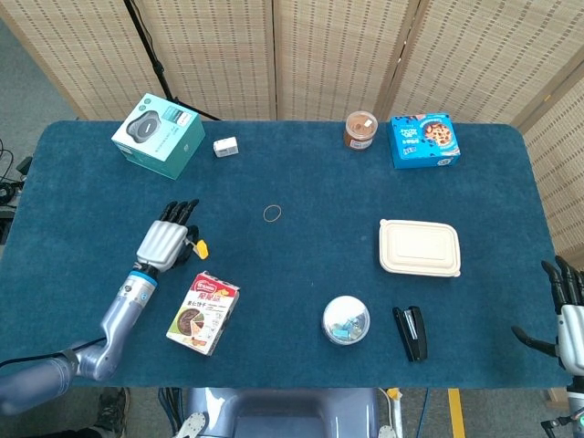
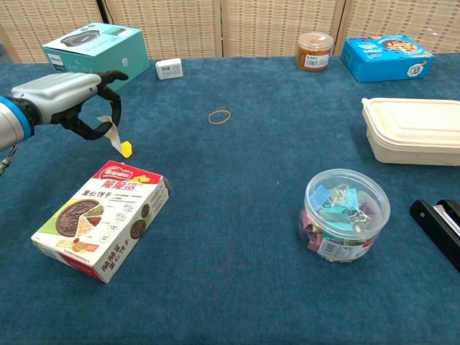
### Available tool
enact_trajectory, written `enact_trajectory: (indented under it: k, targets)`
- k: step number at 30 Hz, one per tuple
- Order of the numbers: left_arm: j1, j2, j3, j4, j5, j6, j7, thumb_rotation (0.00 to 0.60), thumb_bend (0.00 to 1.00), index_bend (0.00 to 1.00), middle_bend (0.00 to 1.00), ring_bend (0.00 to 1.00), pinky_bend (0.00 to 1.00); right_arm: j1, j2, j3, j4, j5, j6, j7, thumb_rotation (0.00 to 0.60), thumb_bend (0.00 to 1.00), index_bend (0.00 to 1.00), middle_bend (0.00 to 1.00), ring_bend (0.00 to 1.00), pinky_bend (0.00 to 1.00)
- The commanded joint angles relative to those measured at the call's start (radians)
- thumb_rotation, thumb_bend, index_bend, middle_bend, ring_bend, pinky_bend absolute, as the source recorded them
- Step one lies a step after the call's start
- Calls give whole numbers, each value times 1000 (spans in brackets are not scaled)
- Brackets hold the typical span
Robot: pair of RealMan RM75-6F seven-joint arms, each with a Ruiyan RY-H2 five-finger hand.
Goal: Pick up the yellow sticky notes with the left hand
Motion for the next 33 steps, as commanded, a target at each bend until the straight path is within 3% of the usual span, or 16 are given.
enact_trajectory:
  k: [1,9,16,23,27,33]
  targets:
    - [-22,10,-25,-34,-14,6,31,600,503,644,0,0,0,0,0,1,2,2,-1,3,600,0,0,0,0,0]
    - [-46,72,-75,-160,-47,52,115,600,503,644,0,0,0,1,2,4,6,7,-3,12,600,0,0,0,0,0]
    - [-10,146,-57,-259,-49,98,126,600,500,595,0,0,0,-1,4,2,2,2,1,15,600,0,0,0,0,0]
    - [90,273,-9,-356,-19,180,46,600,478,317,0,0,0,-3,7,-2,-6,-9,6,20,600,0,0,0,0,0]
    - [142,357,16,-412,-35,193,17,600,405,29,0,0,0,-6,10,-4,-13,-18,14,19,600,0,0,0,0,0]
    - [231,457,60,-476,-24,250,-42,600,218,0,0,0,0,-9,12,-7,-20,-31,24,18,600,0,0,0,0,0]
